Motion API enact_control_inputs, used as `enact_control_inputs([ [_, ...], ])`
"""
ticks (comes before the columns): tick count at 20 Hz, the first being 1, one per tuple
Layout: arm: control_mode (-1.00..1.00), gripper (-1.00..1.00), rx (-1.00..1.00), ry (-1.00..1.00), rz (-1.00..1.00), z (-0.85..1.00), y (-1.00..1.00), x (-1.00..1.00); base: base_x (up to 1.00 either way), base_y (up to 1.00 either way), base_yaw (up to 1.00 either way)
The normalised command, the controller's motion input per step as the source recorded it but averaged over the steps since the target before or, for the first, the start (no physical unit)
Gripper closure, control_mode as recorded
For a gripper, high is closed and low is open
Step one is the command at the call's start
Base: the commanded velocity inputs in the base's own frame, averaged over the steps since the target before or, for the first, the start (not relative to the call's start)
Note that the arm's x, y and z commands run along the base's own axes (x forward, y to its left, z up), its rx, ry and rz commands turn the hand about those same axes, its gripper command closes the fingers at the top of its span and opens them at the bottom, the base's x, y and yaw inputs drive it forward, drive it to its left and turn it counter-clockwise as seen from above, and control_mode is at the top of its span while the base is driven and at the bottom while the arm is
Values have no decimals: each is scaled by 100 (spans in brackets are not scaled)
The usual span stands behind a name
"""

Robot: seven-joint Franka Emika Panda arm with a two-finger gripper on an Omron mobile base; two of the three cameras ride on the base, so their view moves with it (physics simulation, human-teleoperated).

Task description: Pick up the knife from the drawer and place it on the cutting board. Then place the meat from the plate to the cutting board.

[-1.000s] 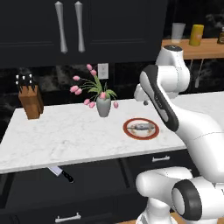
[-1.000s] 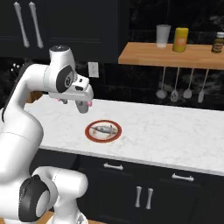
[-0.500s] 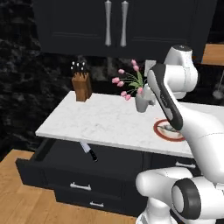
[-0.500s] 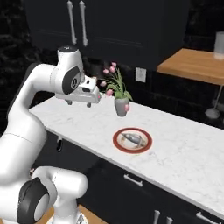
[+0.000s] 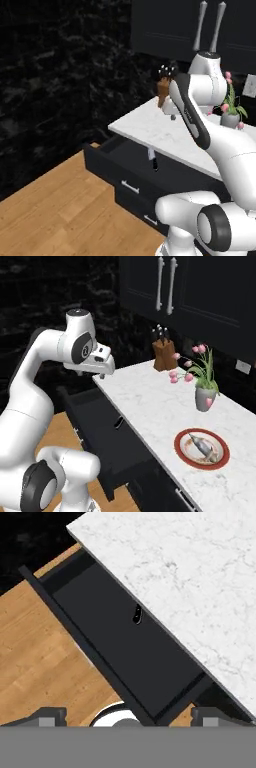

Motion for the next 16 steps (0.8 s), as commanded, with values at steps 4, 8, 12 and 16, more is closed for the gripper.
enact_control_inputs([
  [4,100,-100,0,0,0,0,0,0,-19,-46,72],
  [8,100,-100,0,0,0,0,0,0,-67,-87,29],
  [12,100,-100,0,0,0,0,0,0,-59,-60,0],
  [16,100,-100,0,0,0,0,0,0,-9,-36,0],
])
